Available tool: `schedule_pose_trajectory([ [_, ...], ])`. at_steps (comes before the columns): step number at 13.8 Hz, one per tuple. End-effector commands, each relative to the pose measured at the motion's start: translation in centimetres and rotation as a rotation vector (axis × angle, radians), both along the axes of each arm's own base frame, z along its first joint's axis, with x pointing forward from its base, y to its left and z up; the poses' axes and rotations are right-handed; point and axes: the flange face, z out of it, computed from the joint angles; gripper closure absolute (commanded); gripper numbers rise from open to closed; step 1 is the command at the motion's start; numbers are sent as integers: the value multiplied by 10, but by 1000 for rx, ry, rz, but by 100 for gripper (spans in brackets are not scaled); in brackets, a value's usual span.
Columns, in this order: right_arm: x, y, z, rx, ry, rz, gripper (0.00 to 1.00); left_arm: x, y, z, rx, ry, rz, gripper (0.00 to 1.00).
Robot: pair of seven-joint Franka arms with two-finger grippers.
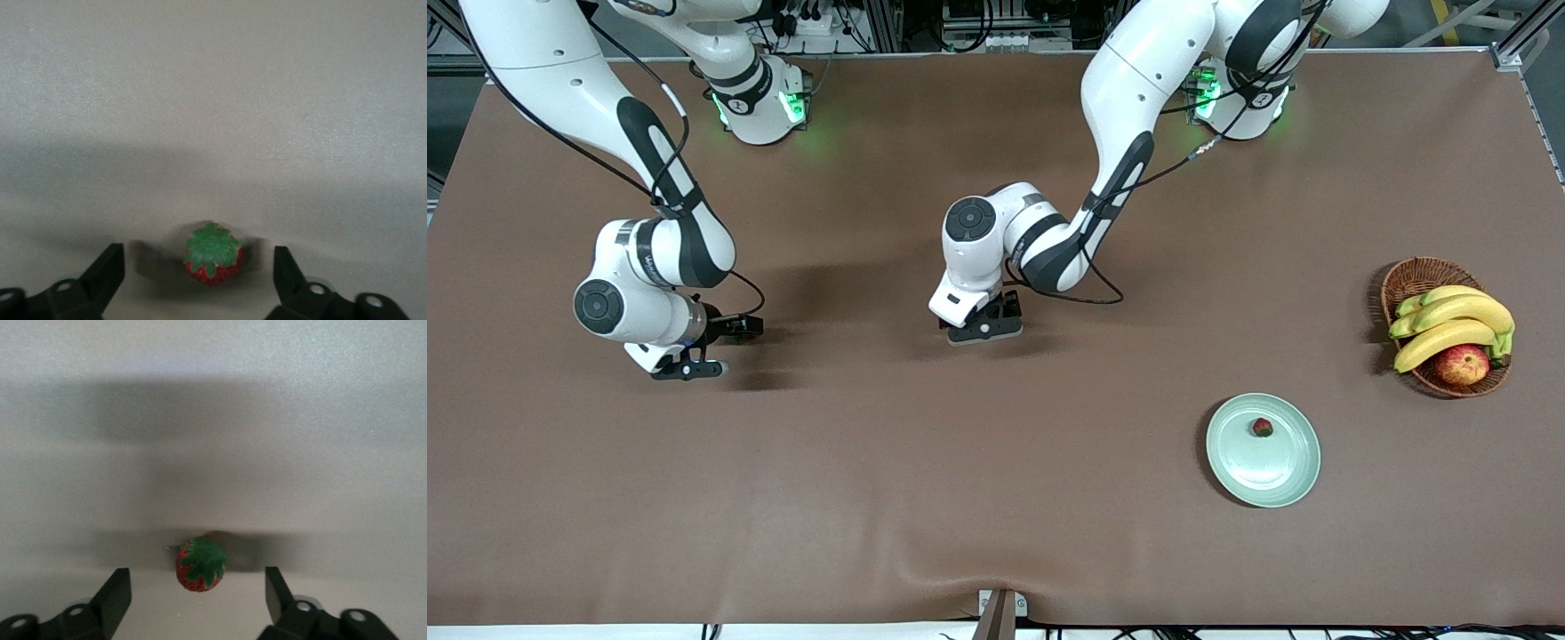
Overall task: Collect all strawberries into plate
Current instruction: 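Grasp the set-down strawberry with the left gripper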
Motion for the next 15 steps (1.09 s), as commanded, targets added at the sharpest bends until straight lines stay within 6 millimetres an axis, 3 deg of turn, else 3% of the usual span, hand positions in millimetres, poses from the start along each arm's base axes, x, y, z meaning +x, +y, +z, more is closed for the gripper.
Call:
schedule_pose_trajectory([
  [1, -5, -5, -6, 10, 2, 2, 20, -2, -2, -1, -10, -5, 1, 100],
  [5, -2, -4, -10, 11, -18, -2, 42, -1, -3, 3, -15, -7, 8, 100],
  [8, 4, -3, -5, 12, -41, -2, 51, 19, 10, 21, -31, -32, 116, 100],
  [10, 4, -2, -5, 12, -39, 0, 58, 64, 47, 33, -25, -77, 245, 100],
  [11, 4, -2, -5, 12, -39, 0, 65, 92, 76, 44, -17, -110, 318, 100],
  [15, 11, 0, 4, 14, -54, -7, 82, 188, 218, 73, 56, -157, 575, 100],
])
